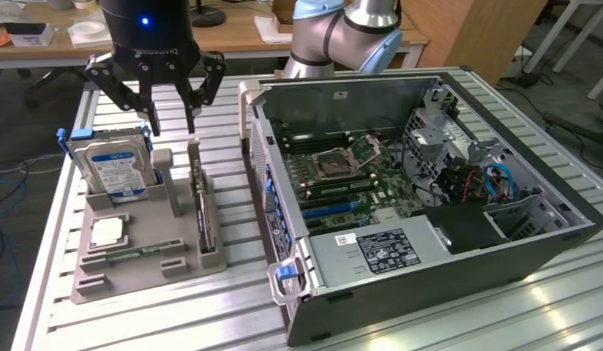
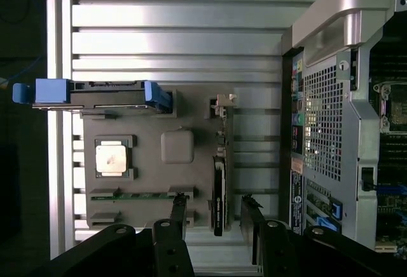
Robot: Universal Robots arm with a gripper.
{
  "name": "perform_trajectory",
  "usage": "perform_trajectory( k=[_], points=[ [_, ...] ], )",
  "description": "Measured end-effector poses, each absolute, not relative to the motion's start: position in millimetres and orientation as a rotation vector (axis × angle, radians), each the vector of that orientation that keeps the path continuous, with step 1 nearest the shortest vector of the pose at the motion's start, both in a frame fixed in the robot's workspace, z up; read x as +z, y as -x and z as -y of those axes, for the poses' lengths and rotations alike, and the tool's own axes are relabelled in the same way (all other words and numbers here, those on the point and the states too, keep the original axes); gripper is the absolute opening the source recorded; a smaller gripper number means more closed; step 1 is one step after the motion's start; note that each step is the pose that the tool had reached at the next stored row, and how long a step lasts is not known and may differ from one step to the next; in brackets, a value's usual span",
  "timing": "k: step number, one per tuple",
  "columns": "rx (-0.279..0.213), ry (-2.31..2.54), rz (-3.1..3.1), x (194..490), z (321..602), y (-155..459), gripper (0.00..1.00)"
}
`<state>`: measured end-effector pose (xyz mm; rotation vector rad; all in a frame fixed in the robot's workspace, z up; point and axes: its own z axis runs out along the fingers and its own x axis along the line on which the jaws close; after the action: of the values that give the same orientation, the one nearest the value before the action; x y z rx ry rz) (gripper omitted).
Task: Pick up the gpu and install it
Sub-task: 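Pick up the gpu and move the gpu toward the slot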
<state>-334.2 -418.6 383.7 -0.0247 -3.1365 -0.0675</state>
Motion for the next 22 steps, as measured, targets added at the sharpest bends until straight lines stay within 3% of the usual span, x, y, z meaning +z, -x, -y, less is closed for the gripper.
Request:
perform_trajectory(
  k=[22],
  points=[
    [-0.068,0.023,3.136,379.7,420.1,334.2,0.47]
  ],
)
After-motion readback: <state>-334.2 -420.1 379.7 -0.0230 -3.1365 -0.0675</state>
